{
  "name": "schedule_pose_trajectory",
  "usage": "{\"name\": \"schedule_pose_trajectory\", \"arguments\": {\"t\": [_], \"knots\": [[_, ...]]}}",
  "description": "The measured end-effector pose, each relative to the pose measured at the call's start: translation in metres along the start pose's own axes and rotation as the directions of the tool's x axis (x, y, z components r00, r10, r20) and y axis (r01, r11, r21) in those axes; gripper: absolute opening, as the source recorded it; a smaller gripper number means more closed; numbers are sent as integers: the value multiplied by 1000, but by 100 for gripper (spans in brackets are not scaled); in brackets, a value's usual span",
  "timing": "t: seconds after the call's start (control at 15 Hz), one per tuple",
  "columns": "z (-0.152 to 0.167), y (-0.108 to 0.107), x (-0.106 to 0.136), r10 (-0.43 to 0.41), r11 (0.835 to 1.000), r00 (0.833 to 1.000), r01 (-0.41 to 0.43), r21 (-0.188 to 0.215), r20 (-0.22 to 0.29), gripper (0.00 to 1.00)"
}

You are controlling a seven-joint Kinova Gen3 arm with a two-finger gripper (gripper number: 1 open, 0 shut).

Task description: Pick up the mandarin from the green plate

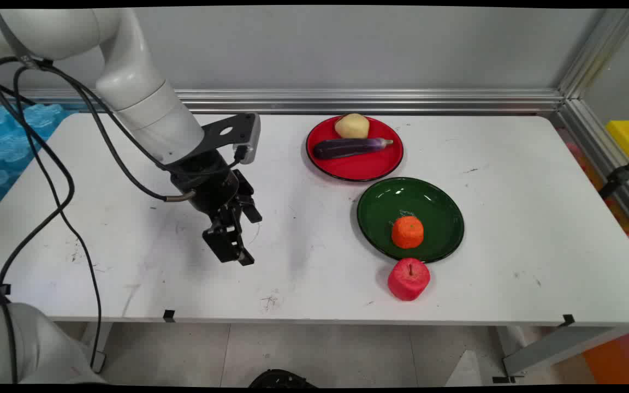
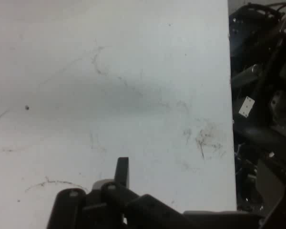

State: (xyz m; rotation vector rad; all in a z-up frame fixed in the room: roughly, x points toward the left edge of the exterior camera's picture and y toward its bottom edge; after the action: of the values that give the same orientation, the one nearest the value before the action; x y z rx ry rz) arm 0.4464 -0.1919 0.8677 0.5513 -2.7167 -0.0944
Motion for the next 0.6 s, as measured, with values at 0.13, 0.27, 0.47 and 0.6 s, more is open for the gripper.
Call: {"name": "schedule_pose_trajectory", "arguments": {"t": [0.13, 0.27, 0.47, 0.6], "knots": [[3, 0, 4, -13, 1000, 1000, 13, 4, -14, 100], [7, -4, 15, -25, 1000, 999, 26, 16, -38, 100], [18, -16, 42, -43, 998, 995, 47, 46, -91, 100], [27, -23, 61, -51, 997, 991, 59, 57, -124, 100]]}}
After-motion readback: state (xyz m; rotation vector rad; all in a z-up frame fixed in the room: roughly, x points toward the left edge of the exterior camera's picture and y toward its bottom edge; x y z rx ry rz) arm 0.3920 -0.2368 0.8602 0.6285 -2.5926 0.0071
